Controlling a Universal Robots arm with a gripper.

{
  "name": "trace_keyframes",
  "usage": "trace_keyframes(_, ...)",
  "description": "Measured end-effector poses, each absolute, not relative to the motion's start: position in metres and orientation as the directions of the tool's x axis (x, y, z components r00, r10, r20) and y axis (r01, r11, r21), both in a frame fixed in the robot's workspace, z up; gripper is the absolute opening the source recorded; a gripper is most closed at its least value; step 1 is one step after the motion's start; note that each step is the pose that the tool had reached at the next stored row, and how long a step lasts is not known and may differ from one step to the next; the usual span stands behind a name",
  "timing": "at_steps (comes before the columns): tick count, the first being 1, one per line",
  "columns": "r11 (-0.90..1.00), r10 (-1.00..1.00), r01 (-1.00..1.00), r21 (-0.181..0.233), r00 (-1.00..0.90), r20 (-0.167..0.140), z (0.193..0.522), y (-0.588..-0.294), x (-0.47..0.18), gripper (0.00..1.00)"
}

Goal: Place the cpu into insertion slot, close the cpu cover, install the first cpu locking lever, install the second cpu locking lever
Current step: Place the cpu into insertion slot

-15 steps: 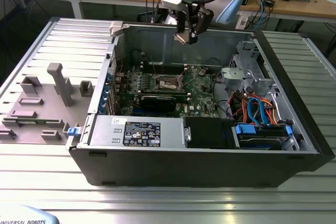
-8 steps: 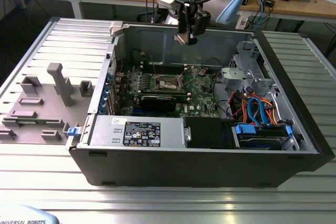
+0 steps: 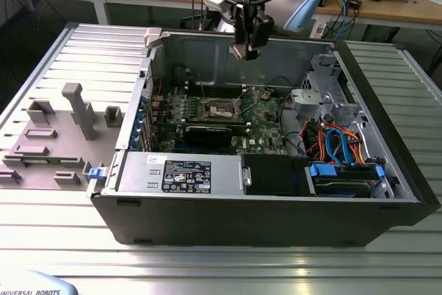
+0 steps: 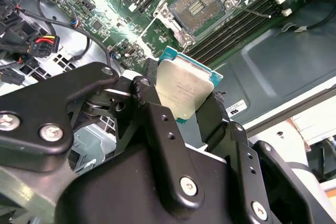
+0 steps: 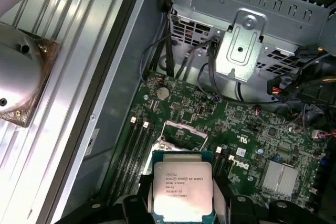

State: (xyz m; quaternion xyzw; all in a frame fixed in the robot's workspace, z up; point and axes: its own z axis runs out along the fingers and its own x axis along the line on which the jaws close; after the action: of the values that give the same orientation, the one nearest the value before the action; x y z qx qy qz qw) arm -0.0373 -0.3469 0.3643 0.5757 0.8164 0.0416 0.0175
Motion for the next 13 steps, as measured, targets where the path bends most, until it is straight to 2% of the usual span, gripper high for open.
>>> trace_keyframes(13,0.333,0.942,0.939,0.088,-0.335,0.019,0.3643,-0.3469,-0.0377,0.54)
